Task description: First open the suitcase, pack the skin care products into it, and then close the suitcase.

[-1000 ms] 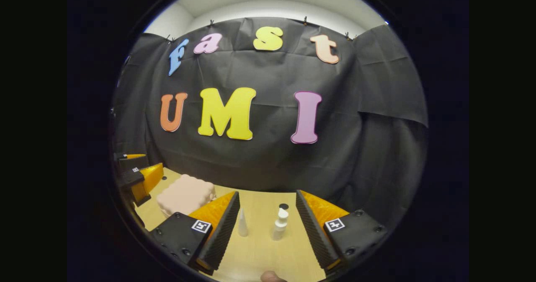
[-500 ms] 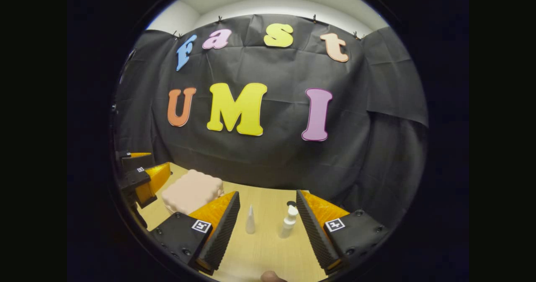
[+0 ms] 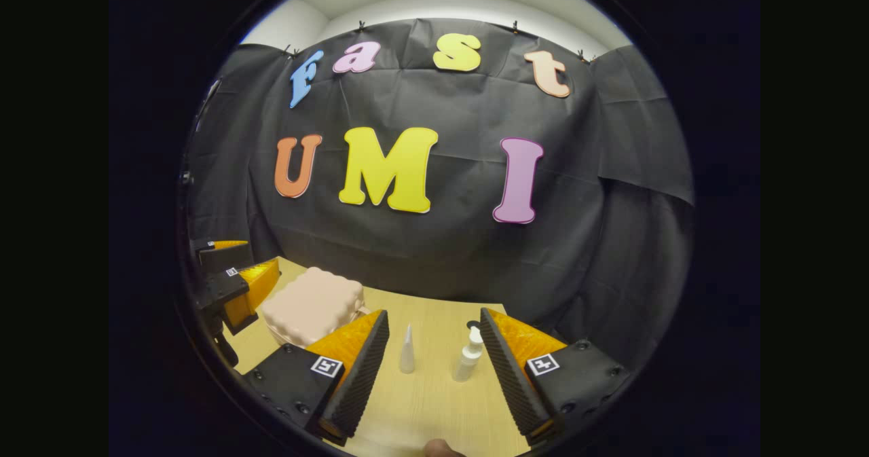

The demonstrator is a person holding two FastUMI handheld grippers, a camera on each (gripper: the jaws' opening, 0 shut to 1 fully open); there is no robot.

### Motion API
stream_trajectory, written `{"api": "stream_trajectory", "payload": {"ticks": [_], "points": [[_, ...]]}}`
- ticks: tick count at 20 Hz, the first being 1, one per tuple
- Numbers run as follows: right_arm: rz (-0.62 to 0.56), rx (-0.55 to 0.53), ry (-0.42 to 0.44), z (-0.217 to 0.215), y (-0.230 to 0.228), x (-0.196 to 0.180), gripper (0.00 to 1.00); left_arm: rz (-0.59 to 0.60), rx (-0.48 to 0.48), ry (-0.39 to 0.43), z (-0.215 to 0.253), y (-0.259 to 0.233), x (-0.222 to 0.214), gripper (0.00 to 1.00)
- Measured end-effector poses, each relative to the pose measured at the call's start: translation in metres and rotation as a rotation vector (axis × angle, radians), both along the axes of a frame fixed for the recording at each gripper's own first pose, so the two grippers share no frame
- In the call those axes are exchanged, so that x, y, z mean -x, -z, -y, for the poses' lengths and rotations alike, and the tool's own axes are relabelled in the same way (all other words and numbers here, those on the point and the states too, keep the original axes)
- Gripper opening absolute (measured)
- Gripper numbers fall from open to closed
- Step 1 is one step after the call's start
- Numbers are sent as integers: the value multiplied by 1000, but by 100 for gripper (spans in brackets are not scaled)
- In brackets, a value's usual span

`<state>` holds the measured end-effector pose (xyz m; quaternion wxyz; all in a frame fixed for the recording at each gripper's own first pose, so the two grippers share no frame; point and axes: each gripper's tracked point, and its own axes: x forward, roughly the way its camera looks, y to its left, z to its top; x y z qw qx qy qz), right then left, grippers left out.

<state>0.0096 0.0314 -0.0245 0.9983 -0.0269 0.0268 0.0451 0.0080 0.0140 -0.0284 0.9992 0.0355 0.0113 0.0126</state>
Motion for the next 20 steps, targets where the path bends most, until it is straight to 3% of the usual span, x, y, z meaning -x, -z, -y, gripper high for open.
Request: {"api": "stream_trajectory", "payload": {"ticks": [7,13,20], "points": [[16,4,79,50,2,-15,80,6,-306,27,-2,48,-50,99],[-14,-25,149,100,24,-30,80,-8,-718,86,37,107,-83,98],[-72,-26,120,127,60,-44,80,-89,-1129,157,70,188,-113,96]]}}
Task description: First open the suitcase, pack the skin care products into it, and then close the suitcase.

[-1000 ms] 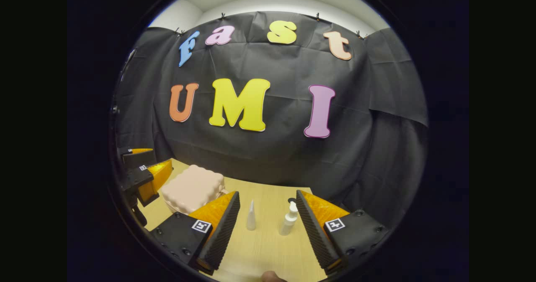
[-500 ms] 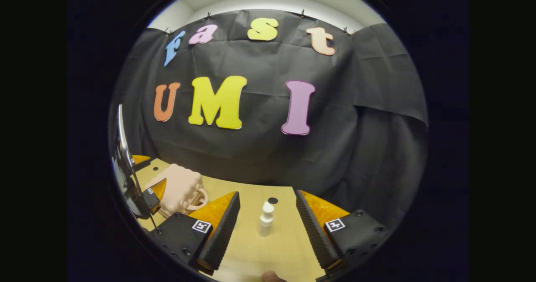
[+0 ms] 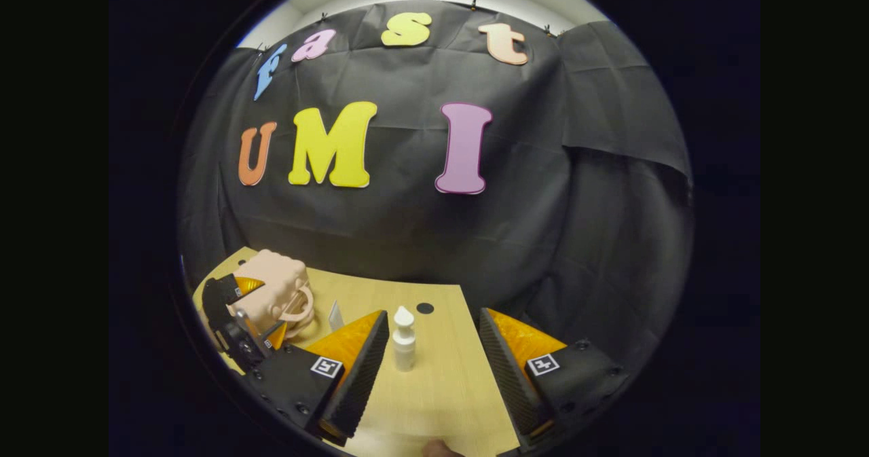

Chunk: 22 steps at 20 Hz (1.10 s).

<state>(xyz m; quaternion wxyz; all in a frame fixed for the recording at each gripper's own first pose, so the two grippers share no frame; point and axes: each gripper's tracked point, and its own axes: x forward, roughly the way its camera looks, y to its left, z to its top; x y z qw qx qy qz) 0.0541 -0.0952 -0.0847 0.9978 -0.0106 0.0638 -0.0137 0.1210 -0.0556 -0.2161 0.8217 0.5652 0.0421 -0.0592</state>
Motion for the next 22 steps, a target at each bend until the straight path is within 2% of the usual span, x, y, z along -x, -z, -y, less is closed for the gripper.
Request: {"api": "stream_trajectory", "payload": {"ticks": [4,9,10,11,12,13,14,15,19,22], "points": [[-34,-7,-38,14,20,-6,80,-39,-159,-89,-11,24,-26,97],[-53,-1,-88,18,37,-6,80,-53,-266,-131,-18,39,-44,95],[-55,22,-101,18,41,-4,80,-29,-294,-135,-17,31,-48,88],[-52,32,-105,16,40,-1,80,-22,-326,-131,-13,30,-52,72],[-48,30,-106,13,37,1,80,-31,-357,-135,-14,30,-53,64],[-52,23,-106,9,35,3,80,-46,-374,-140,-16,33,-53,61],[-58,23,-103,3,34,4,80,-94,-360,-154,-22,44,-56,52],[-55,27,-97,0,32,6,80,-112,-359,-164,-23,46,-56,37],[-56,32,-70,-17,24,14,80,-119,-350,-155,-22,42,-57,15],[-54,46,-58,-35,19,22,80,-93,-307,-149,-25,33,-57,7]]}}
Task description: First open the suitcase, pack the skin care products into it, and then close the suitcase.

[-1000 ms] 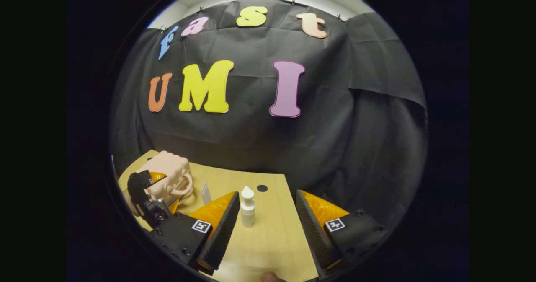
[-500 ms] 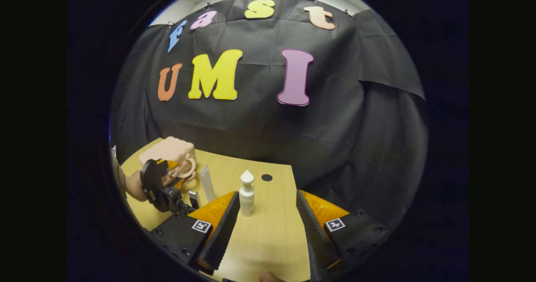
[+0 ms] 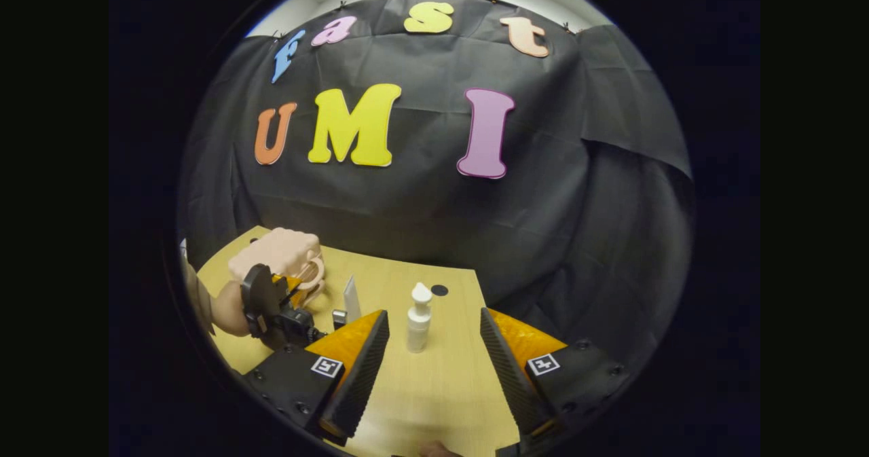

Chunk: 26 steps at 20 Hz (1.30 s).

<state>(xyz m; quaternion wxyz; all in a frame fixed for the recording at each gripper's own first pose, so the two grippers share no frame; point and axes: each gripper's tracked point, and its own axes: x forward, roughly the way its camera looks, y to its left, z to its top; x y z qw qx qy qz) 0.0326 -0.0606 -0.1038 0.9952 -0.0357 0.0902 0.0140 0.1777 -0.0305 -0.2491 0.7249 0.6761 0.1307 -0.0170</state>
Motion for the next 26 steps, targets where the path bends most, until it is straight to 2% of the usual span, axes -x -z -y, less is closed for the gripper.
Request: {"api": "stream_trajectory", "payload": {"ticks": [3,7,12,17,21,23,26], "points": [[29,5,29,-18,-15,9,80,4,79,17,-4,-17,0,2],[52,19,72,-36,-28,13,80,36,171,25,-15,-56,5,3],[120,23,101,-67,-57,14,80,86,354,7,-61,-121,15,2],[136,-6,99,-110,-78,8,80,142,581,-41,-138,-173,21,2],[131,-26,51,-155,-80,9,80,190,670,-51,-212,-189,22,2],[121,-13,46,-171,-79,8,80,190,712,-24,-234,-190,22,3],[97,-9,32,-197,-74,8,80,198,737,-61,-283,-184,22,3]]}}
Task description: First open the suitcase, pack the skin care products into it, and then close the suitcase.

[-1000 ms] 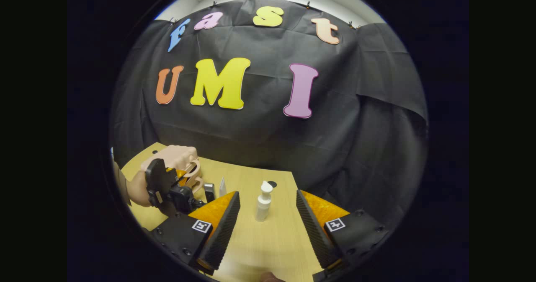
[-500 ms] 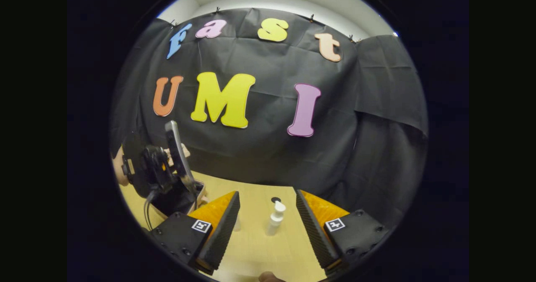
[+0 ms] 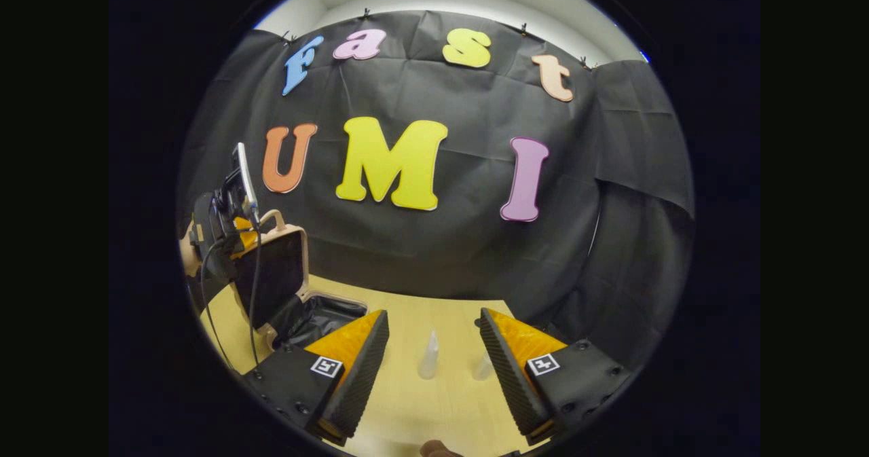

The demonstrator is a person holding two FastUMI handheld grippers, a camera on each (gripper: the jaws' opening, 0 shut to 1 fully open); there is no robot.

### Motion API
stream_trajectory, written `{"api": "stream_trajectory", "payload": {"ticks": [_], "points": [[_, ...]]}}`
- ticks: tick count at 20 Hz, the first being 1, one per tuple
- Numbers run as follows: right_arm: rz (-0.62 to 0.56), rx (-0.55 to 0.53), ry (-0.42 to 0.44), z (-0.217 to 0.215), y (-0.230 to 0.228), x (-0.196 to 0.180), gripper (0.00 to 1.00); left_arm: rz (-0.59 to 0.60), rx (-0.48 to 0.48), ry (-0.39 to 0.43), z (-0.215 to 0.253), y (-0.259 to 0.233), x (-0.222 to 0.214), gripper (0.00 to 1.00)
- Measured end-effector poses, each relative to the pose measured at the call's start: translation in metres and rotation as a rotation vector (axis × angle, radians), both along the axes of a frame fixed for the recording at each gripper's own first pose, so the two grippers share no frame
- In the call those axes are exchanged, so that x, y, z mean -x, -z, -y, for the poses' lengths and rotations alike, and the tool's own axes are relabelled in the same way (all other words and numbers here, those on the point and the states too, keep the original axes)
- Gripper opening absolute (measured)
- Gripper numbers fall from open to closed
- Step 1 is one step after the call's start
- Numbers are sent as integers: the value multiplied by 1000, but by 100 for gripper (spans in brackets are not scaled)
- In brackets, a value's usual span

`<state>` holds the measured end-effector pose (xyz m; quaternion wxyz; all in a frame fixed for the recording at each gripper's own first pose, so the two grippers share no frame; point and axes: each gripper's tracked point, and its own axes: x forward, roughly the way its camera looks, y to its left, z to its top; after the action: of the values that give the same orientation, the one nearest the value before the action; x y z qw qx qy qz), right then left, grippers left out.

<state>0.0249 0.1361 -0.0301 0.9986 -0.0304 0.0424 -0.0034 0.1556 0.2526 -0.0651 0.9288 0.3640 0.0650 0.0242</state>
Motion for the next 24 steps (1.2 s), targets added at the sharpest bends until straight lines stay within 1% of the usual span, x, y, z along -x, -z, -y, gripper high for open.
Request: {"api": "stream_trajectory", "payload": {"ticks": [2,7,10,12,14,16,19,20,23,24], "points": [[-1,17,7,-11,-1,0,80,3,-1,-22,-29,3,-2,3],[-25,32,24,-27,6,2,80,-9,1,-27,-92,26,-15,3],[-40,40,35,-32,9,3,80,-72,26,-62,-137,58,-18,3],[-52,48,48,-33,12,3,80,-117,53,-79,-158,82,-21,3],[-72,49,55,-37,18,2,80,-152,84,-90,-176,108,-21,3],[-93,50,54,-43,23,2,80,-213,140,-116,-188,138,-16,3],[-108,65,47,-48,29,3,80,-280,208,-121,-198,179,-14,3],[-120,69,47,-49,34,3,80,-316,250,-121,-203,198,-12,4],[-145,59,54,-47,41,3,80,-361,319,-93,-206,223,-13,5],[-156,55,59,-45,44,5,80,-396,343,-76,-206,234,-12,6]]}}
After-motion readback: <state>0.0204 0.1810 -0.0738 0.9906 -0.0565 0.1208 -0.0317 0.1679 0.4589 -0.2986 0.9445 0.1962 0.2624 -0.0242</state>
